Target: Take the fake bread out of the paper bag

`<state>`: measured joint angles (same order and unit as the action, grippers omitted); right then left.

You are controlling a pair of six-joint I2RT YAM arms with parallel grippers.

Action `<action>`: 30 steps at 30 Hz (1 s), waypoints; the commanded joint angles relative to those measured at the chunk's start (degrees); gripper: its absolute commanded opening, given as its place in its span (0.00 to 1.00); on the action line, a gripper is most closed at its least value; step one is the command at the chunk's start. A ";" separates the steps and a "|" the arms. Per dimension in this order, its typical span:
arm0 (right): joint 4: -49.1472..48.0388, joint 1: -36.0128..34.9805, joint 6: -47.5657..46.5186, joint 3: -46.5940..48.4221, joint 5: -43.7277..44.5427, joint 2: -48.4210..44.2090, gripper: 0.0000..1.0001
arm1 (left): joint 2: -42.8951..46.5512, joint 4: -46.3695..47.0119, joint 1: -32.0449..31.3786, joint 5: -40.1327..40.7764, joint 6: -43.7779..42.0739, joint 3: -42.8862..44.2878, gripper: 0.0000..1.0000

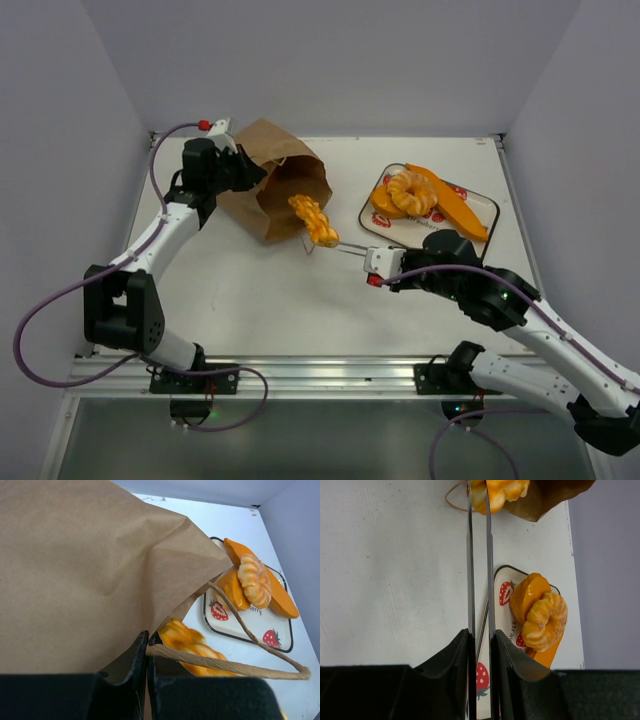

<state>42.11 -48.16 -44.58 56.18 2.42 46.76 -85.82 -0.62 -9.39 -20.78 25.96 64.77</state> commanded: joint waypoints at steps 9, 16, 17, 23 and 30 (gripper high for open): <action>-0.80 3.42 0.37 1.21 4.87 -5.45 0.00 | -6.81 -3.95 1.04 4.69 0.50 9.14 0.06; -0.89 7.55 0.81 1.82 7.69 -7.12 0.00 | -8.22 -4.21 1.21 5.66 0.41 10.11 0.06; -0.89 8.08 0.98 1.82 8.13 -7.47 0.00 | -8.40 -4.21 1.21 5.48 0.41 10.11 0.06; -0.89 11.95 1.16 0.95 11.81 -8.62 0.00 | -6.73 -4.56 1.39 4.69 -0.55 8.88 0.06; -0.97 15.81 1.77 -0.02 17.79 -7.57 0.00 | -2.25 -5.35 1.39 3.20 -2.84 5.90 0.06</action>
<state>43.27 -33.47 -43.66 56.01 14.57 39.00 -92.42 -5.61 -8.88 -16.51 24.84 72.18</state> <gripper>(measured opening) 0.276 0.059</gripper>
